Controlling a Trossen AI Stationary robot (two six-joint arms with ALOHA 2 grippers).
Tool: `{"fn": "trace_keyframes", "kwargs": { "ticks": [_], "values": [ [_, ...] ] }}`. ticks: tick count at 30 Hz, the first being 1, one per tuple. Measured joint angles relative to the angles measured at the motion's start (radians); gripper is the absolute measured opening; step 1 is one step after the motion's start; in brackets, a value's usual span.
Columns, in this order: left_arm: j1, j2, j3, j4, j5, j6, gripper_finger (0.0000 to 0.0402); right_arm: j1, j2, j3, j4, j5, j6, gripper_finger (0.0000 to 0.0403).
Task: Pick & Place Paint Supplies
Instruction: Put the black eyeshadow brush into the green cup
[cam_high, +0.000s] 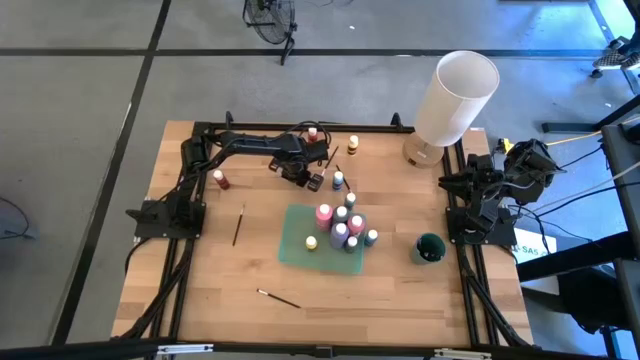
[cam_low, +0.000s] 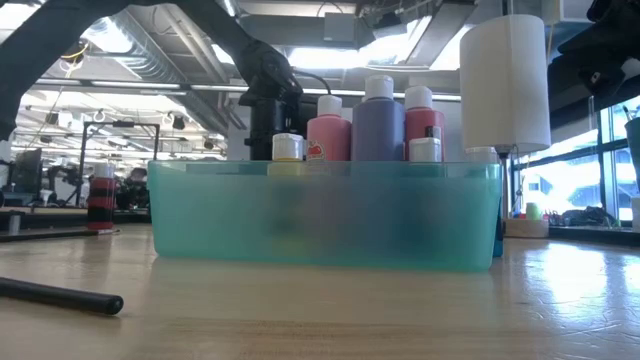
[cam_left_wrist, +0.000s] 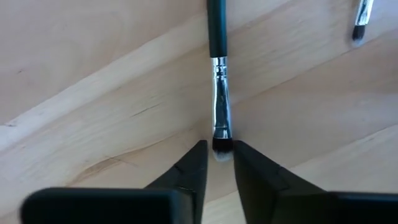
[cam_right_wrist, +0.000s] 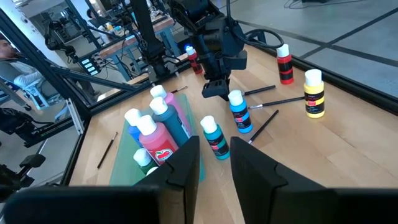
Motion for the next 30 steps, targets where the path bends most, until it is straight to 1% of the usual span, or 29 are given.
{"fn": "trace_keyframes", "kwargs": {
  "ticks": [2,6,15,18,19,24,26,30],
  "values": [
    [0.0,0.0,0.0,0.0,0.002,0.011,0.0047,0.0,0.0,0.0,0.0,0.0,0.0,0.0091],
    [0.002,0.0,0.0,-0.008,0.021,0.086,0.0008,0.0,0.0,0.0,0.0,0.003,0.0,0.0091],
    [0.001,-0.013,0.001,-0.039,0.032,0.089,0.0003,0.0,0.0,0.0,0.0,0.003,0.0,0.0091],
    [-0.008,-0.043,-0.008,-0.117,0.037,0.095,0.0002,0.0,0.0,0.0,0.0,0.002,0.0,0.0092],
    [-0.013,-0.052,-0.012,-0.127,0.024,0.099,0.0002,0.0,0.0,0.0,0.0,0.002,0.0,0.0092],
    [-0.024,-0.145,-0.004,-0.154,-0.003,0.089,0.0002,0.0,0.0,0.0,0.0,0.002,0.0,0.0092],
    [-0.039,-0.173,-0.005,-0.158,-0.029,0.071,0.0002,0.0,0.0,0.0,0.0,0.001,0.0,0.0092],
    [-0.069,-0.273,-0.003,-0.158,-0.05,0.04,0.0002,0.0,0.0,0.0,0.0,-0.001,0.0,0.0092]
  ]
}}
